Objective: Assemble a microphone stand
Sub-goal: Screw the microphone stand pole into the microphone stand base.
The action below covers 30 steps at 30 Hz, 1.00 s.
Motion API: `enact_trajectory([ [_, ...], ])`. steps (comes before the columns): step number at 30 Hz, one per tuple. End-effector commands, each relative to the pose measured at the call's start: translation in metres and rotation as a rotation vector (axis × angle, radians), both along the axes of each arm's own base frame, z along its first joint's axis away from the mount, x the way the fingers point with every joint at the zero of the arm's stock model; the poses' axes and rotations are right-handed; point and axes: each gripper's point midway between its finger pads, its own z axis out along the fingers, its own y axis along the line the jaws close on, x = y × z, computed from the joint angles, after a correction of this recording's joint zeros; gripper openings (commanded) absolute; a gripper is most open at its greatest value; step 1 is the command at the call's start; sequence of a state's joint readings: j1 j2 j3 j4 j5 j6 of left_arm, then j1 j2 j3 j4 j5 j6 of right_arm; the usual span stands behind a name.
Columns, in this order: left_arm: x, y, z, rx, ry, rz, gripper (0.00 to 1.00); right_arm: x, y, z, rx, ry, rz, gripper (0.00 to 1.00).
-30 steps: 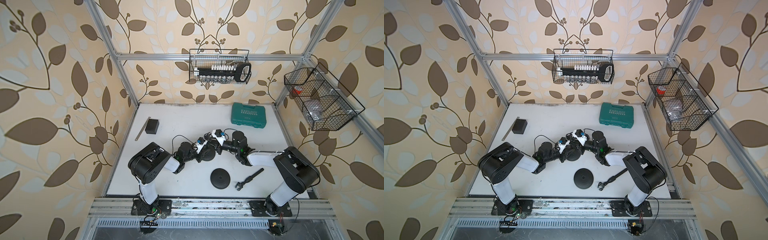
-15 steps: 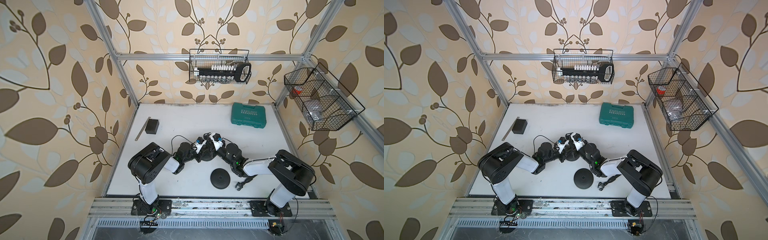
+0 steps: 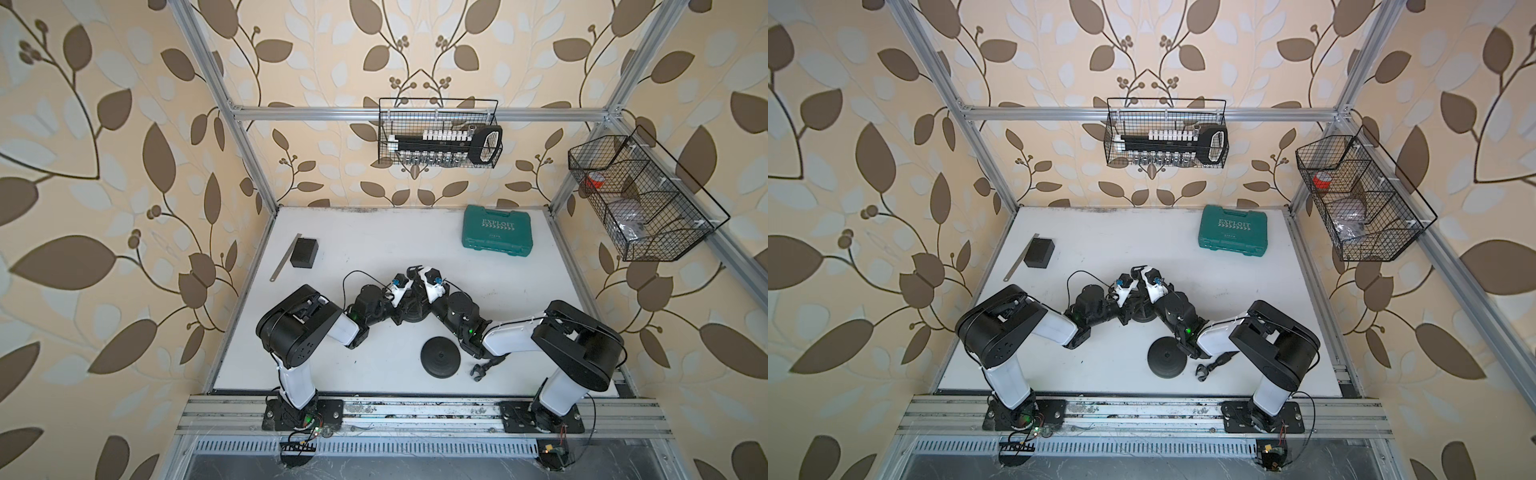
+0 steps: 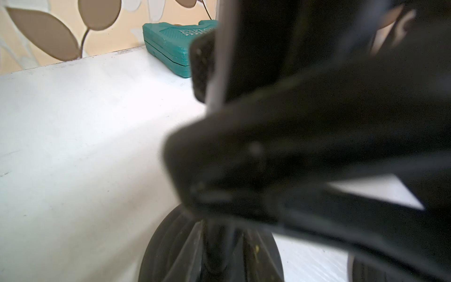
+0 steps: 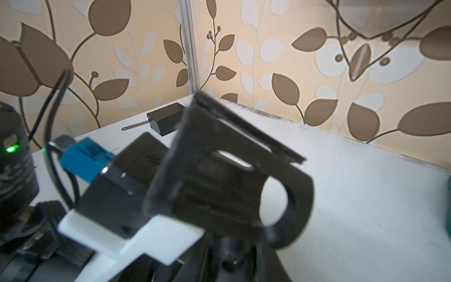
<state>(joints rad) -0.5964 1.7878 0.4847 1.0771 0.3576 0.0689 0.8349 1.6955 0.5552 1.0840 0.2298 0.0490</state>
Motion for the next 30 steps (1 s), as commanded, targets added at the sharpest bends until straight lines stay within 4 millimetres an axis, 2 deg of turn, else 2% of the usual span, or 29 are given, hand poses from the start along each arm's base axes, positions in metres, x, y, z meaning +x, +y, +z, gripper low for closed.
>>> enact_trajectory([
  [1,0.008,-0.006,0.039,-0.079,-0.086,0.018,0.25,-0.038,0.011,-0.072,-0.173,0.190,0.165,0.00],
  [6,0.012,-0.007,0.041,-0.093,-0.092,0.029,0.22,-0.041,0.012,-0.071,-0.158,0.197,0.190,0.00],
  [10,0.013,-0.008,0.040,-0.101,-0.099,0.034,0.18,-0.041,0.010,-0.069,-0.152,0.207,0.198,0.06],
  [15,0.011,-0.011,0.038,-0.089,-0.099,0.002,0.17,-0.038,-0.001,-0.061,-0.157,0.203,0.194,0.26],
  [22,0.010,-0.016,0.033,-0.066,-0.087,-0.030,0.19,-0.042,-0.027,-0.040,-0.211,0.190,0.203,0.55],
  [26,0.009,-0.018,0.031,-0.057,-0.081,-0.043,0.21,-0.044,-0.041,-0.034,-0.204,0.192,0.208,0.58],
  [27,0.009,-0.018,0.031,-0.055,-0.080,-0.044,0.23,-0.039,-0.046,-0.032,-0.198,0.194,0.197,0.57],
  [30,0.007,-0.018,0.030,-0.051,-0.077,-0.048,0.34,-0.032,-0.047,-0.029,-0.194,0.191,0.203,0.56],
])
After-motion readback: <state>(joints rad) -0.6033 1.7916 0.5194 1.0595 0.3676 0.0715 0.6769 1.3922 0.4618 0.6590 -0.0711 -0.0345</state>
